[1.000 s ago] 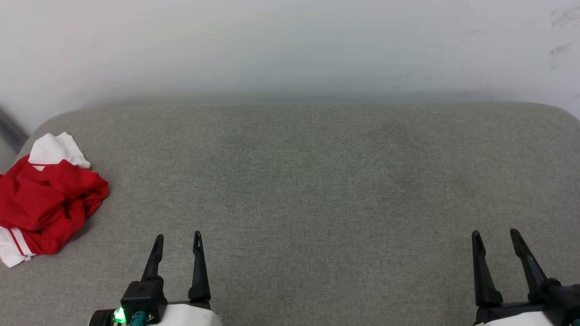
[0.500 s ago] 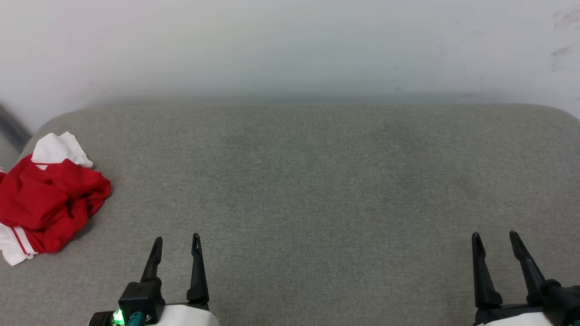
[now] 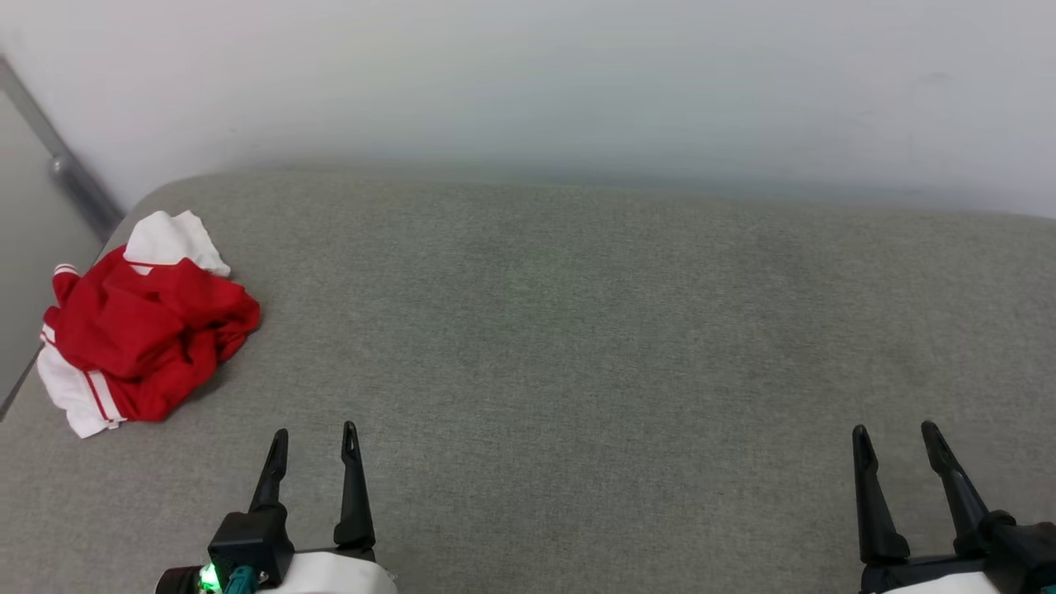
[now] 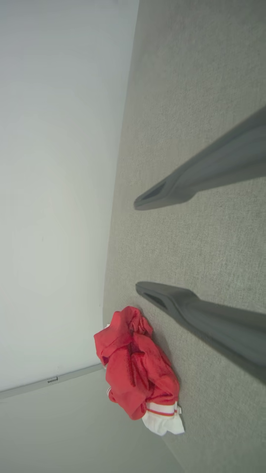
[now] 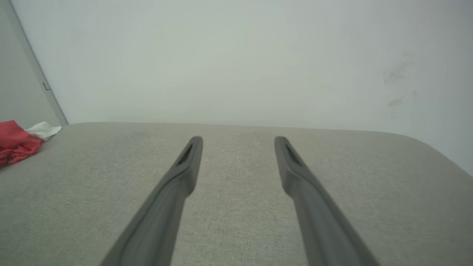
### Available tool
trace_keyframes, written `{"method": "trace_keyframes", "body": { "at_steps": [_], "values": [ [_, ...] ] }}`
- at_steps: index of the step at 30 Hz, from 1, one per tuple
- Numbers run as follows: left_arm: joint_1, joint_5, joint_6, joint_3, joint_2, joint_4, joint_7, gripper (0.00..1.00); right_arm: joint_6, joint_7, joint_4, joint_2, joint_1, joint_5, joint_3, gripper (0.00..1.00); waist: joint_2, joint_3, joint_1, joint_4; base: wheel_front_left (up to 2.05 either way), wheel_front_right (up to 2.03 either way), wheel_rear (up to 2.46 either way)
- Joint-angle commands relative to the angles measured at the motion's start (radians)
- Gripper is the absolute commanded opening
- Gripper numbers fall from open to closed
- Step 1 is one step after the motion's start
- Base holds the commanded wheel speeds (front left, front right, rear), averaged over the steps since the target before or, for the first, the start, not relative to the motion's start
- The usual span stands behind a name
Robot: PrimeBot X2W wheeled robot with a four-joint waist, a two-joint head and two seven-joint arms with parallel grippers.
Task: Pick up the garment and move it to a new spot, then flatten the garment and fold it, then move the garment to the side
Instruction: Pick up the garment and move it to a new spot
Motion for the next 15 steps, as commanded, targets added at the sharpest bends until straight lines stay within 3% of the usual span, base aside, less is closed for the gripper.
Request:
{"method": "trace_keyframes", "body": {
  "at_steps": [1, 15],
  "values": [
    [-0.004, -0.005, 0.006, 0.004, 0.001, -0.004, -0.003, 1.0, 0.0, -0.002, -0.008, 0.001, 0.006, 0.0, 0.0, 1.0, 0.0, 0.005, 0.0, 0.032, 0.0, 0.0, 0.0],
    [-0.02, -0.021, 0.022, 0.013, 0.001, -0.01, -0.003, 1.0, 0.0, -0.002, -0.016, 0.001, -0.005, -0.018, 0.004, 1.0, 0.0, 0.025, 0.0, 0.181, 0.0, 0.0, 0.0]
  ]
}}
